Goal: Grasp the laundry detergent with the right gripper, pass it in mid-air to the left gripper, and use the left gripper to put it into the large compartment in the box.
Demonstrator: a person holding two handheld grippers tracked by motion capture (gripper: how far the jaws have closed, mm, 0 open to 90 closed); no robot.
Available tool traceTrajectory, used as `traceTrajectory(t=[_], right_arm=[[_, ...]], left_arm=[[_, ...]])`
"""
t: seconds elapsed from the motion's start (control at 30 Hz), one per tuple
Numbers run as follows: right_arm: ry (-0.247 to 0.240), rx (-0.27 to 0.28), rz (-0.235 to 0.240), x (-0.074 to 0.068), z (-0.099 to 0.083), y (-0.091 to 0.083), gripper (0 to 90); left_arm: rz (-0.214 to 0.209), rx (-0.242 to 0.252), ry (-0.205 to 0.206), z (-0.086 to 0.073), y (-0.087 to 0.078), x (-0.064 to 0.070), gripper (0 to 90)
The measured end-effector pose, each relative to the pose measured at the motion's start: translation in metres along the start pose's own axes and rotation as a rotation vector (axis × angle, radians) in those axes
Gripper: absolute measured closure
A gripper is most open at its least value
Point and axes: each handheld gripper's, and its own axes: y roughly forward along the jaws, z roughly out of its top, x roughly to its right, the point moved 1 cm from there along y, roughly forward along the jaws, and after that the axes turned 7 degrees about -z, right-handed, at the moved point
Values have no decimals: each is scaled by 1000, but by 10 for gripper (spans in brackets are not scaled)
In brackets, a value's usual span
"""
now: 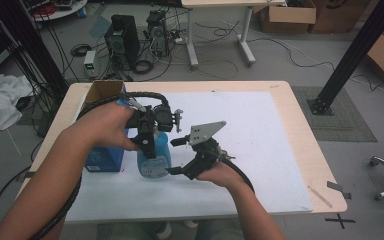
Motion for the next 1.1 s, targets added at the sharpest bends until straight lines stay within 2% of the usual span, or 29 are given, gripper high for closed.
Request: traceTrajectory(t=[0.2, 0.3, 0.47, 0.67, 0.87, 0.9, 1.03, 1.1], right_arm=[[-7, -43, -22, 5, 3, -16, 50], [-6, -80, -34, 8, 7, -24, 22], [-22, -153, -47, 13, 15, -33, 0], [-63, -290, -57, 18, 23, -43, 0], [-110, -479, -51, 22, 24, -49, 0], [-118, -524, -48, 22, 23, -50, 0], [-139, -629, -38, 23, 19, -53, 0], [-139, -661, -36, 23, 19, -57, 0]], left_arm=[[-6, 7, -45, -1, -9, -4, 384], [-5, 6, -62, -1, -14, -5, 384], [0, 26, -121, -3, -25, -9, 384], [-32, 67, -253, -10, -43, -18, 384], [-57, 117, -433, -22, -66, -32, 383], [-59, 120, -449, -24, -69, -34, 383], [-50, 135, -555, -36, -87, -40, 383], [-50, 139, -616, -43, -96, -44, 384]])
